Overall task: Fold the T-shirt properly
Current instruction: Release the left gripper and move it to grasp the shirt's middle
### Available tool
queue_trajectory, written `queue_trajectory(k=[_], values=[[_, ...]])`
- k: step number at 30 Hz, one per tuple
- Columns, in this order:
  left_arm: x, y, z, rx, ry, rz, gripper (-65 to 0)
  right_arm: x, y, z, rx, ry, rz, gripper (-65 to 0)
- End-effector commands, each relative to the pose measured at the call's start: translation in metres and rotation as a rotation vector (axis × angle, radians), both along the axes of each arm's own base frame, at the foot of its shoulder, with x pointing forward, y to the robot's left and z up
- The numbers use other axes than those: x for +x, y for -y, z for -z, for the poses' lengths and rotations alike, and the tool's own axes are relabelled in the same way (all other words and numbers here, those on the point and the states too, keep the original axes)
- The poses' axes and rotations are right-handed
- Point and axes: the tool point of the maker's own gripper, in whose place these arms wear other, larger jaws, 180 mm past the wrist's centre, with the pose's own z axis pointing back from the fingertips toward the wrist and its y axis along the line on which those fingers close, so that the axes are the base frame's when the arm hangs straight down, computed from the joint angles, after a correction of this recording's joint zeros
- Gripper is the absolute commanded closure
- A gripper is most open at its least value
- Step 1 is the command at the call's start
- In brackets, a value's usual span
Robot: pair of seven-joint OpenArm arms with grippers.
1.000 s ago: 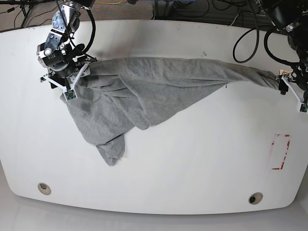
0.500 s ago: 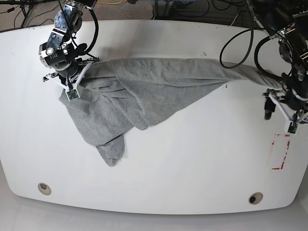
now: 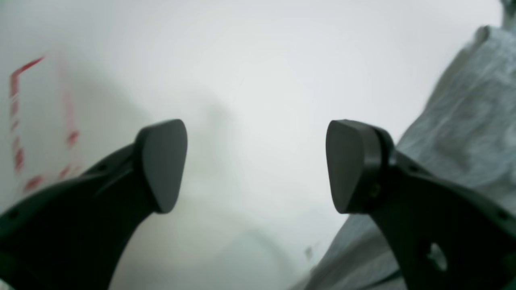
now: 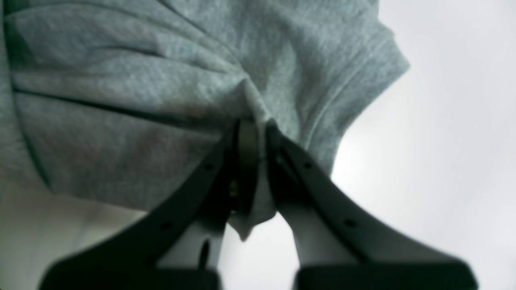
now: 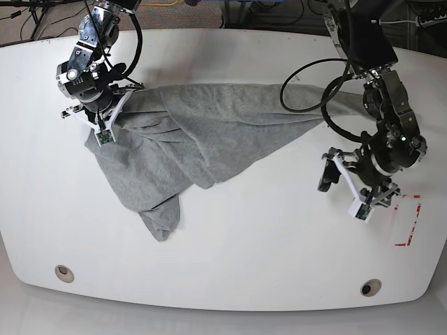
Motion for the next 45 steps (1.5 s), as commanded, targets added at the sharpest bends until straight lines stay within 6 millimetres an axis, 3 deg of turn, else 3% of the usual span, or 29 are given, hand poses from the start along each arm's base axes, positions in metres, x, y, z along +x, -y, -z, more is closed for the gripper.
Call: queue_trajectory(k=[1,7,14,22,26,32,42,45], values=[[0.006,0.023,-0.003,-0.044,0.015,0.043,-49.3,0.008,0.002,-0.010,-0.008,0.043,-0.004,-2.1],[0.010,0.067,0.009,-0.112,-0.029,0.119,-49.3,0.009,0.001,-0.011,-0.007,0.046,-0.006,-2.1],[0.006,0.123,0.038,-0.204,-0.138,0.209,-49.3,0.010,0.001,-0.012,-0.007,0.047,-0.006,-2.1],[0.012,0.158,0.063,-0.302,-0.245,0.242,-49.2,0.010,0.001,-0.012,-0.007,0.049,-0.006,-2.1],[0.015,0.166,0.071,-0.339,-0.258,0.244,-49.2,0.010,0.001,-0.012,-0.007,0.049,-0.006,-2.1],[0.003,0.197,0.086,-0.305,-0.327,0.347,-48.9,0.011,0.001,-0.012,-0.007,0.050,-0.006,-2.1],[-0.010,0.216,0.091,-0.255,-0.346,0.430,-36.4,0.011,0.001,-0.013,-0.007,0.052,-0.006,-2.1],[-0.010,0.216,0.091,-0.251,-0.344,0.430,-27.1,0.011,0.001,-0.013,-0.007,0.052,-0.006,-2.1]])
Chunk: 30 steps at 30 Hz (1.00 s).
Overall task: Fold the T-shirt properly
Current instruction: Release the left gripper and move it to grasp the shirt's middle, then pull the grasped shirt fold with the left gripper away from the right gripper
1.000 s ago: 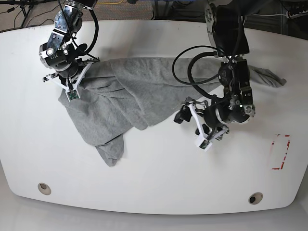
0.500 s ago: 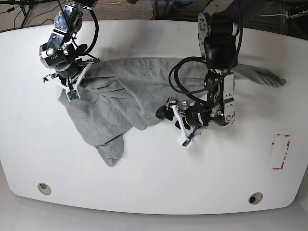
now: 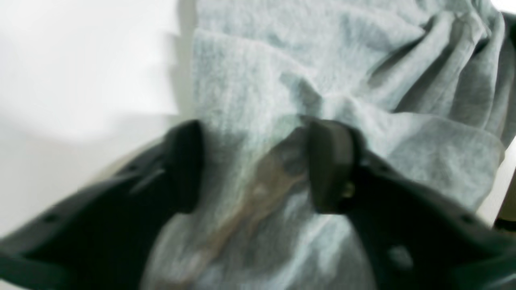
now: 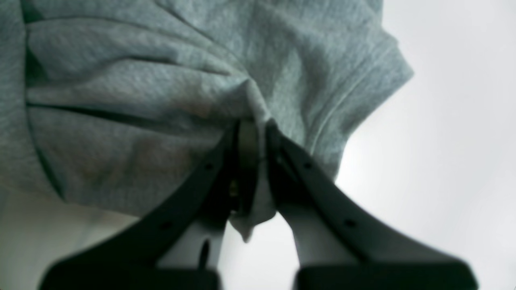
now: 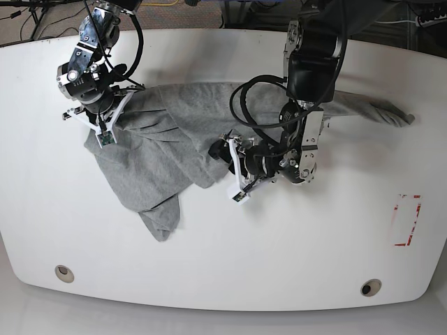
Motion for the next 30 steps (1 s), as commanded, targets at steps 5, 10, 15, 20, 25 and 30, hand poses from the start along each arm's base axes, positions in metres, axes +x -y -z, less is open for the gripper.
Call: queue_trajectory(k=[5,10,15,20,25,30], values=[[0.016,0.006,-0.019,-0.040,0.058,-0.011,-11.4,0.009,0.002,-0.011,-0.010,0.046,-0.004,-2.1],[0.019,0.004,-0.023,-0.039,0.073,-0.013,0.0,0.009,0.002,-0.012,-0.010,0.047,-0.004,-2.1],[0.029,-0.004,-0.050,-0.043,0.177,-0.034,0.0,0.012,0.002,-0.013,-0.010,0.054,-0.004,-2.1],[0.030,-0.012,-0.078,-0.040,0.286,-0.048,0.0,0.012,0.002,-0.013,-0.010,0.054,-0.004,-2.1],[0.025,-0.028,-0.097,0.018,0.356,-0.044,0.0,0.014,0.003,-0.015,-0.012,0.061,-0.004,-2.1],[0.020,-0.046,-0.116,0.071,0.433,-0.048,0.0,0.023,0.003,-0.022,-0.016,0.085,-0.003,-2.1]])
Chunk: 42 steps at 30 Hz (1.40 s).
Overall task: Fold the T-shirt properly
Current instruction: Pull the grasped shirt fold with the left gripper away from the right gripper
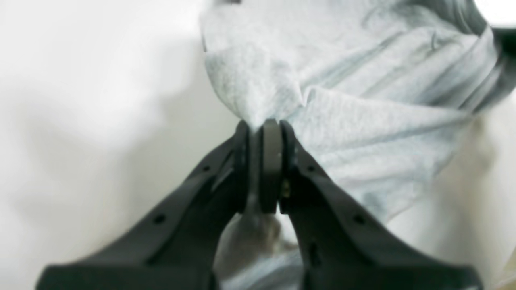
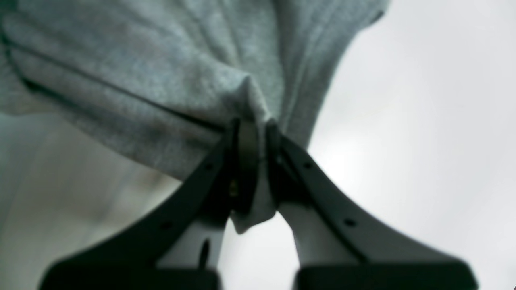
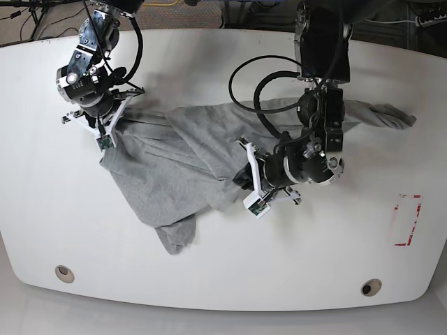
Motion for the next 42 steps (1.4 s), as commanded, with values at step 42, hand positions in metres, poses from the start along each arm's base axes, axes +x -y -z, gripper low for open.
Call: queue_trajectory(k=[42], values=[[0.073,-0.189,-0.240,0.222,0.505,-0.475,0.0,0.182,0.066,-0.191,-0.188,0.375,-0.004,-2.4]])
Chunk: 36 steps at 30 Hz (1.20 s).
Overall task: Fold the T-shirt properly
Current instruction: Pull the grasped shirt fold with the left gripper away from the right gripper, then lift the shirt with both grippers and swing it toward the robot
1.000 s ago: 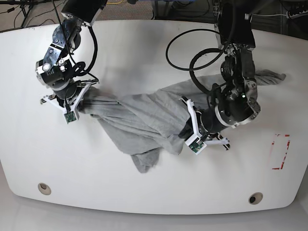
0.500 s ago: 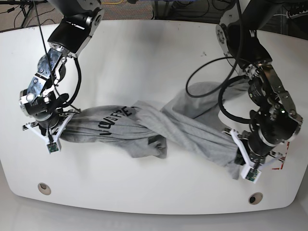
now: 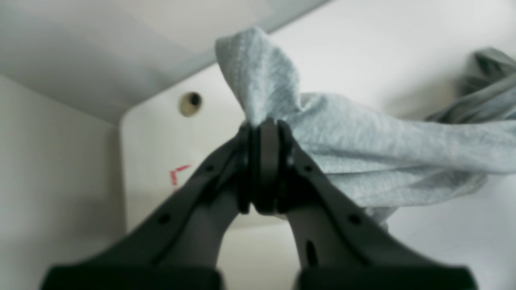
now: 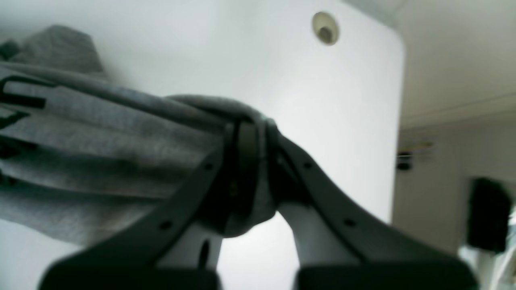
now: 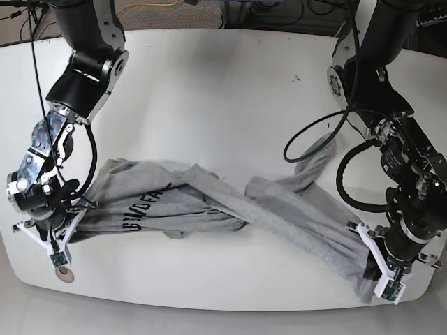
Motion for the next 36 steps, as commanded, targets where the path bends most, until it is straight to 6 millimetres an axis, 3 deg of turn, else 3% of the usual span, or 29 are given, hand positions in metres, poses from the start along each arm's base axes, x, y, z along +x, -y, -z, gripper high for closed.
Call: queue_trajectory(k=[1,6,12,24,36], values=[[0.007,0.001,-0.041,0.003,0.113,0.009,0.0,0.017,-0.003,-0.041,-0.032,0.100,-0.030,-2.4],[0.012,-0.001,-0.082,0.005,0.206,0.002,0.0,0.033,-0.011,-0.078,-0.061,0.172,-0.061,-2.4],[0.020,-0.023,-0.122,0.016,0.264,-0.033,0.0,0.055,-0.010,-0.119,-0.080,0.218,-0.074,-2.5],[0.038,-0.087,-0.157,-0.097,0.269,-0.126,0.0,0.087,0.006,-0.201,-0.078,0.296,-0.064,-2.5],[0.047,-0.093,-0.200,-0.147,0.354,-0.097,0.0,0.088,0.002,-0.280,-0.142,0.410,-0.076,-2.5]])
